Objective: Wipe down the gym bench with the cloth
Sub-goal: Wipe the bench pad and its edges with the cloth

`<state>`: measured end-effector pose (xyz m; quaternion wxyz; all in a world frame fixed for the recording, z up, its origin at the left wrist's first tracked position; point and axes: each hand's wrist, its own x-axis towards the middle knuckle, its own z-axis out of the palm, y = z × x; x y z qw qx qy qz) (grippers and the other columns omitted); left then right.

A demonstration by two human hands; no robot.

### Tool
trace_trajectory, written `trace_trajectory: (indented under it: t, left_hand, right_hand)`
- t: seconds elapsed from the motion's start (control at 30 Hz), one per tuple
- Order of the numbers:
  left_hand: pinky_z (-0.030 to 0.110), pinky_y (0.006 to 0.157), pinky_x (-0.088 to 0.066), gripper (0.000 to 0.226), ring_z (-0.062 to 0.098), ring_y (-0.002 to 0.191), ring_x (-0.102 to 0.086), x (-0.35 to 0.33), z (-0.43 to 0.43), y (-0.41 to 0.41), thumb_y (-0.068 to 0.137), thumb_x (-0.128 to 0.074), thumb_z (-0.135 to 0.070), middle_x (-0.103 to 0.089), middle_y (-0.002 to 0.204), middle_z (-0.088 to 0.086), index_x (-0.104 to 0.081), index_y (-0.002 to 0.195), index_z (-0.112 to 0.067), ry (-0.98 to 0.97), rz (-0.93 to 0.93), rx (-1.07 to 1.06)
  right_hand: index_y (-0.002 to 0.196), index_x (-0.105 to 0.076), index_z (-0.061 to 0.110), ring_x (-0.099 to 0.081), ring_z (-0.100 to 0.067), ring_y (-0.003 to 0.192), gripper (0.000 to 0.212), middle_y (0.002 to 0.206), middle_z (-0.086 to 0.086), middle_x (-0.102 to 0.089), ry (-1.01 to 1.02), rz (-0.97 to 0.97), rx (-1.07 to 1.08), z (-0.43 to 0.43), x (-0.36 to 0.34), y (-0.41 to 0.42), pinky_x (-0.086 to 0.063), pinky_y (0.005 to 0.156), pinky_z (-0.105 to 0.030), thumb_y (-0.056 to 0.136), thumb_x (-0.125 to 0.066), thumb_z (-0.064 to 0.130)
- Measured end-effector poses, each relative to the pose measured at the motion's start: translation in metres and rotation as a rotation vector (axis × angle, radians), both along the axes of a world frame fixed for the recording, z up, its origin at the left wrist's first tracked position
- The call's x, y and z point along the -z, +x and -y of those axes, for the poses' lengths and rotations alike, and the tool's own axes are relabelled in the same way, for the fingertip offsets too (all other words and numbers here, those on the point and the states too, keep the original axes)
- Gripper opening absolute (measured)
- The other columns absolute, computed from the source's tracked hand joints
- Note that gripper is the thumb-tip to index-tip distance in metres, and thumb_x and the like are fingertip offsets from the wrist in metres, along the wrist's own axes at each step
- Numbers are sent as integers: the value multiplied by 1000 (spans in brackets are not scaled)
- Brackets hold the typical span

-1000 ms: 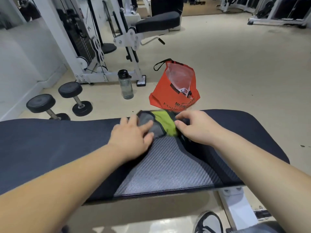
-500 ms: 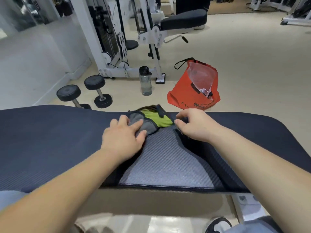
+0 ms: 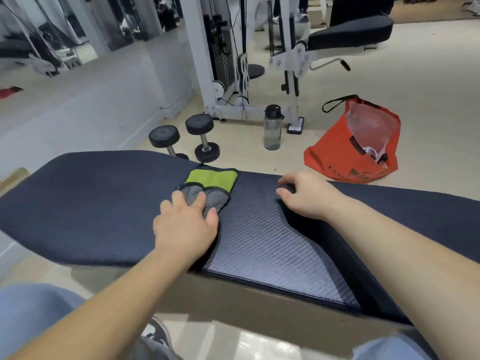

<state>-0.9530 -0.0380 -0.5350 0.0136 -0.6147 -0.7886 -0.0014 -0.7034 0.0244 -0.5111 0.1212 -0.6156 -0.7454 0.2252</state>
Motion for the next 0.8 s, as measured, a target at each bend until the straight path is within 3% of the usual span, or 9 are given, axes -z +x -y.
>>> trace_trajectory:
  t: [0.07, 0.27, 0.33, 0.43, 0.57, 0.7, 0.8]
  left_hand:
    - [44, 88, -47, 65, 33, 119, -43, -2, 15, 25, 98, -29, -61, -40, 133, 10, -35, 154, -30, -10, -14, 26]
    - [39, 82, -49, 63, 28, 113, -45, -11, 33, 60, 95, -31, -68, -40, 128, 3, -30, 152, -42, -40, 27, 736]
    - [41, 84, -51, 59, 27, 112, -48, -14, 2, 55, 94, -32, -70, -43, 127, 3, -32, 150, -48, -50, 1, 827]
    - [45, 88, -48, 54, 34, 120, -49, -16, -52, 61, 96, -34, -67, -46, 131, 8, -42, 145, -45, -59, -43, 629]
    - [44, 80, -44, 52, 38, 121, -53, -12, -95, 55, 96, -33, -64, -46, 130, 11, -51, 136, -35, -97, -10, 383]
    - [44, 78, -38, 50, 39, 121, -48, -6, -84, -1, 96, -33, -64, -43, 126, 12, -52, 133, -35, -58, 20, 175]
    - [45, 84, -43, 54, 38, 116, -47, -4, -41, -7, 97, -33, -62, -41, 125, 12, -50, 138, -31, -5, 72, 54]
  right_hand:
    - [131, -65, 18, -62, -24, 120, 40, 131, -3, -68, 4, 4, 16, -2, 1, 4, -50, 103, -41, 98, -56, 38]
    - [125, -69, 17, -64, -31, 114, 36, 121, -7, -73, 78, -6, 127, -7, 2, 12, -53, 95, -42, 97, -56, 36]
    - [124, -70, 17, -64, -31, 115, 36, 121, -7, -73, 104, -12, 155, -8, 2, 12, -53, 96, -42, 97, -56, 35]
    - [120, -71, 16, -65, -32, 112, 32, 116, -9, -74, 119, -1, 159, -6, 3, 9, -54, 92, -41, 97, -57, 33]
    - [125, -68, 15, -64, -33, 113, 36, 117, -12, -72, 115, 28, 139, -3, 3, -5, -54, 94, -45, 96, -56, 34]
    - [133, -63, 17, -61, -31, 122, 42, 128, -9, -69, 66, 30, 95, -2, -2, -25, -51, 102, -45, 97, -54, 38]
    - [136, -62, 20, -61, -29, 124, 44, 131, -6, -68, 44, 50, 4, -1, -5, -47, -50, 102, -39, 98, -55, 40]
